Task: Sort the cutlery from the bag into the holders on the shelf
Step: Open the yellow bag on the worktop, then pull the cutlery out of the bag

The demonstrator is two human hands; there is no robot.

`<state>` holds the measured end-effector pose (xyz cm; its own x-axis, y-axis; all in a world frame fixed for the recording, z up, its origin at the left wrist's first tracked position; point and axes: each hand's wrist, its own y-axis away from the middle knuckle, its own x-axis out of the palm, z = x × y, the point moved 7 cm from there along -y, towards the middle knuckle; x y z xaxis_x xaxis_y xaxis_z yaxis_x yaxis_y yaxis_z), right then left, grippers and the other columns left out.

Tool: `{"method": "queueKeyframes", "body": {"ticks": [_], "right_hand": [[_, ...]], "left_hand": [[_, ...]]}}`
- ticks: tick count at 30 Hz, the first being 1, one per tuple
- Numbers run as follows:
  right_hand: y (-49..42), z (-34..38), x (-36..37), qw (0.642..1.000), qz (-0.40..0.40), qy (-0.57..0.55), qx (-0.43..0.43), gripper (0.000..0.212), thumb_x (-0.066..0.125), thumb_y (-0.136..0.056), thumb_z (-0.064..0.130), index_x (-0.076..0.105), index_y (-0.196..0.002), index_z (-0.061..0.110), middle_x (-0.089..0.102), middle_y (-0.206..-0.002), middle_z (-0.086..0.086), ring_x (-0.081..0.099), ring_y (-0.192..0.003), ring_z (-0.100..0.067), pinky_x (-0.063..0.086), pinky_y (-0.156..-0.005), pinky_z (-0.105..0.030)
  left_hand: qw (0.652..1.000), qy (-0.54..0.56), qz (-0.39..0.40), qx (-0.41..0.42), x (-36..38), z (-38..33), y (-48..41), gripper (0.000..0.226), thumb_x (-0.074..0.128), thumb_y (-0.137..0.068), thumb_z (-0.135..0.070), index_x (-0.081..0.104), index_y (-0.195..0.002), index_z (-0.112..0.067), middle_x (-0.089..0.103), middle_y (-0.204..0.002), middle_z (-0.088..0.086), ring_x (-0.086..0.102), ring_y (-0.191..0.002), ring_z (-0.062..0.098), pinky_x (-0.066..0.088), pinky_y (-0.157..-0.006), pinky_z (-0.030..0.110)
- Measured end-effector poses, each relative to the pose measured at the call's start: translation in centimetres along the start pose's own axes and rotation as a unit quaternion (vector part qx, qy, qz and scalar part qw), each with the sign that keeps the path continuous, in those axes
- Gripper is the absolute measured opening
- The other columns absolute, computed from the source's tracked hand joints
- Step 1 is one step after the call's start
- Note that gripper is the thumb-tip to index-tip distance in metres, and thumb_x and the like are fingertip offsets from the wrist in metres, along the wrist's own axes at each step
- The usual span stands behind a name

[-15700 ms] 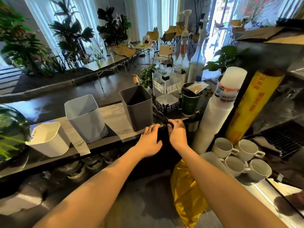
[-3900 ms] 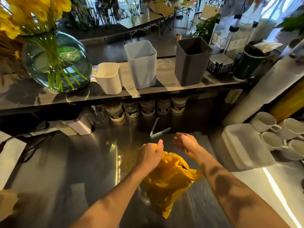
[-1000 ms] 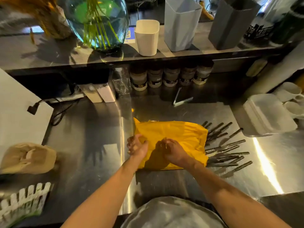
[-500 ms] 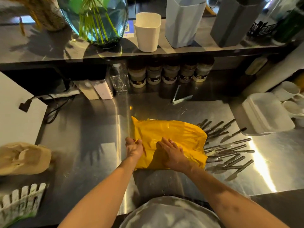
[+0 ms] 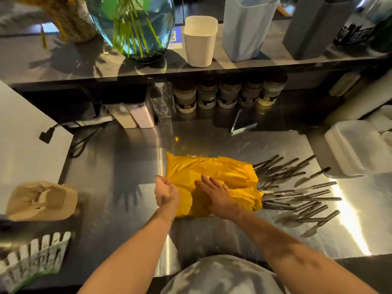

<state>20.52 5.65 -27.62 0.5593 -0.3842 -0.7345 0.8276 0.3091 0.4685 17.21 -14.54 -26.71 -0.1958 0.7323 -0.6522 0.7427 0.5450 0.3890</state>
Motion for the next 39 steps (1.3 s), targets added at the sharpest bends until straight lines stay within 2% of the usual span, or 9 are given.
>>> {"method": "queueKeyframes", "body": {"ticks": [7,11,14,16,24,27,30,34,39], "right_hand": [[-0.9,3.2,1.3,0.998,0.023,-0.003,-0.058,0.095,0.065,-0.087,0.014,0.010,-0.161,0.036,-0.003,-0.171,0.009,-0.002,-0.157,-0.022,0.010,-0.124,-0.052],[-0.3,1.7,1.7,0.998,0.019,0.022,-0.053,0.094,0.067,-0.089,0.018,0.009,-0.162,0.034,-0.002,-0.171,0.008,-0.001,-0.157,-0.021,0.009,-0.126,-0.051],[0.2,0.6,1.4,0.999,0.008,0.014,-0.046,0.095,0.067,-0.086,0.015,0.012,-0.162,0.027,0.003,-0.171,0.006,0.003,-0.157,-0.022,0.012,-0.126,-0.047],[0.6,-0.2,0.9,0.999,-0.013,-0.006,-0.041,0.095,0.067,-0.082,0.013,0.016,-0.162,0.023,0.009,-0.170,0.002,0.008,-0.157,-0.023,0.016,-0.126,-0.045],[6.6,-6.7,-2.7,0.982,-0.163,-0.085,0.042,0.074,0.062,-0.090,0.007,0.032,-0.158,0.013,0.029,-0.165,-0.009,0.025,-0.153,-0.027,0.017,-0.123,-0.031],[9.0,-9.3,-3.6,0.973,-0.197,-0.105,0.066,0.066,0.065,-0.090,0.013,0.043,-0.152,0.011,0.038,-0.160,-0.013,0.033,-0.150,-0.028,0.024,-0.122,-0.034],[11.2,-12.6,-3.9,0.964,-0.208,-0.137,0.097,0.066,0.063,-0.086,0.004,0.045,-0.150,0.007,0.039,-0.158,-0.018,0.036,-0.148,-0.031,0.027,-0.123,-0.036],[14.0,-15.8,-4.5,0.957,-0.219,-0.148,0.124,0.067,0.060,-0.088,0.003,0.043,-0.152,0.010,0.036,-0.160,-0.015,0.033,-0.150,-0.028,0.019,-0.121,-0.026],[16.9,-20.6,-3.9,0.950,-0.233,-0.169,0.123,0.065,0.063,-0.089,0.008,0.044,-0.152,0.008,0.038,-0.159,-0.015,0.035,-0.148,-0.030,0.029,-0.122,-0.048]], "left_hand": [[0.996,0.044,-0.081,-0.020,-4.3,2.9,-2.8,0.012,0.041,-0.104,-0.019,0.038,-0.093,-0.019,0.056,-0.091,0.009,0.055,-0.084,0.036,0.042,-0.078,0.042],[0.995,0.046,-0.090,-0.022,-4.8,2.8,-2.8,0.008,0.046,-0.102,-0.020,0.044,-0.095,-0.021,0.058,-0.104,0.009,0.058,-0.099,0.038,0.047,-0.093,0.050],[0.989,-0.013,-0.138,0.050,-4.3,0.8,-1.4,0.014,0.058,-0.094,-0.015,0.058,-0.108,-0.014,0.055,-0.123,0.015,0.049,-0.117,0.040,0.035,-0.102,0.051],[0.978,-0.030,-0.146,0.149,-3.3,-1.3,0.4,0.022,0.063,-0.085,-0.009,0.061,-0.106,-0.011,0.056,-0.119,0.017,0.048,-0.113,0.039,0.032,-0.098,0.049],[0.925,-0.104,0.064,0.361,6.4,-5.3,8.6,0.029,0.067,-0.084,-0.010,0.060,-0.109,-0.021,0.058,-0.126,0.003,0.054,-0.119,0.030,0.041,-0.100,0.047],[0.900,-0.132,0.122,0.397,9.5,-5.9,11.4,0.032,0.066,-0.086,-0.014,0.060,-0.117,-0.021,0.057,-0.132,0.002,0.051,-0.125,0.027,0.044,-0.102,0.049],[0.879,-0.161,0.158,0.421,12.2,-6.9,14.3,0.036,0.065,-0.090,-0.019,0.059,-0.125,-0.022,0.055,-0.139,-0.001,0.046,-0.131,0.024,0.039,-0.107,0.043],[0.855,-0.175,0.197,0.446,15.2,-7.9,17.5,0.039,0.062,-0.093,-0.021,0.056,-0.131,-0.022,0.051,-0.144,-0.003,0.042,-0.137,0.021,0.036,-0.112,0.041],[0.838,-0.213,0.229,0.447,18.8,-8.3,20.7,0.044,0.061,-0.096,-0.027,0.052,-0.139,-0.023,0.043,-0.152,-0.003,0.034,-0.143,0.019,0.027,-0.120,0.039]]}}
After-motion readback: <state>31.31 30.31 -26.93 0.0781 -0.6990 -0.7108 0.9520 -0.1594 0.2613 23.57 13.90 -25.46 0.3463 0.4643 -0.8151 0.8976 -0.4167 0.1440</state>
